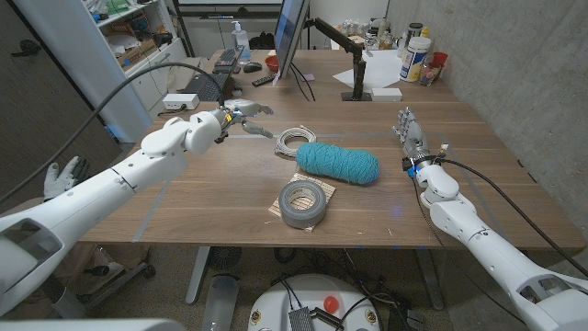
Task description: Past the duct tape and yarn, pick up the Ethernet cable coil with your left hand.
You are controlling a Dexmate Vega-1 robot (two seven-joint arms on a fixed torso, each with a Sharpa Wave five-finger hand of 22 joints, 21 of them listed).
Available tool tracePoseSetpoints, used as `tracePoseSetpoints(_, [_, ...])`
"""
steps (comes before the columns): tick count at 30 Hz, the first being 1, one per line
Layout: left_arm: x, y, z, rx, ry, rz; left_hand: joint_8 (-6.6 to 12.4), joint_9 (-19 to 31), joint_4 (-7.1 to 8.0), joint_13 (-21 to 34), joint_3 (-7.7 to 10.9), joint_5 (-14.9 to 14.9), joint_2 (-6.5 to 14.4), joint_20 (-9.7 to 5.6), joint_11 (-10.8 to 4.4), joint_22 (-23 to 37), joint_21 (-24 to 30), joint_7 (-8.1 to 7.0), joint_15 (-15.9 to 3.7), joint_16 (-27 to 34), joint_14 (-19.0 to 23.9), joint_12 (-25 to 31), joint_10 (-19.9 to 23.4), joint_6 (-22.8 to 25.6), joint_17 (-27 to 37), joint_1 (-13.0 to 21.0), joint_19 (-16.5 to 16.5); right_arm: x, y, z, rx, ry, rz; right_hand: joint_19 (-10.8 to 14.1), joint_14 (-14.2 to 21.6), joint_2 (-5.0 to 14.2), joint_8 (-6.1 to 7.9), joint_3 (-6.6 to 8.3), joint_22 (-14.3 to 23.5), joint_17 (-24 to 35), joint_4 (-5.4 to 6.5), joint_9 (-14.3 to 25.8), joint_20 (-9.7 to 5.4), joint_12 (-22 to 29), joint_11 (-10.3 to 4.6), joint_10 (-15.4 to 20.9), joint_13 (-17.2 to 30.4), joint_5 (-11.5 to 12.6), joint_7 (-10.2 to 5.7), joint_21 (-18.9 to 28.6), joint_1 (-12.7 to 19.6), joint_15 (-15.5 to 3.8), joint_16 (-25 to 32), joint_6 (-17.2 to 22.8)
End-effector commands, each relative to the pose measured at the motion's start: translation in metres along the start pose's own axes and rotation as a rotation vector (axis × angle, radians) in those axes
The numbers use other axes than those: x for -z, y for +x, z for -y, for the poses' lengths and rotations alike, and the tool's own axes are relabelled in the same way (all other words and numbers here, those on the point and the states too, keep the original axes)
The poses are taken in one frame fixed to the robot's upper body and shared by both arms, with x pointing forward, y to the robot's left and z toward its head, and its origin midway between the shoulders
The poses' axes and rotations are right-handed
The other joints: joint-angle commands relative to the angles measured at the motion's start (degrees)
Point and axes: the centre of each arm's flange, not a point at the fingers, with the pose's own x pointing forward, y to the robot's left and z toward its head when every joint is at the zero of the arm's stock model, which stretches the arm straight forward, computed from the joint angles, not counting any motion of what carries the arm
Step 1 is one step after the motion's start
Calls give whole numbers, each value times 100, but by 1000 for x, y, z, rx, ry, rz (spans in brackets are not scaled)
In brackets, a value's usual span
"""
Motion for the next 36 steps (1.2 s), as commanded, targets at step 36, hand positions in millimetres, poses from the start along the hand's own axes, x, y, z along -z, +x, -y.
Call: tracePoseSetpoints(36, [-2, 11, 20, -7, 101, 81, 48, 38, 15, 63, -157, 114, 32, -32, 7, 6, -18, -82, -568, -63, -38, 8, 16, 61, 18, -35, -85, 1, 0, 1, 18, -14, -4, -37, -53, 502, -1, 82, 15, 3, 2, 27, 1, -17, -49, -27, 18, -22, -41, -2, 18, -255, 22, -2])
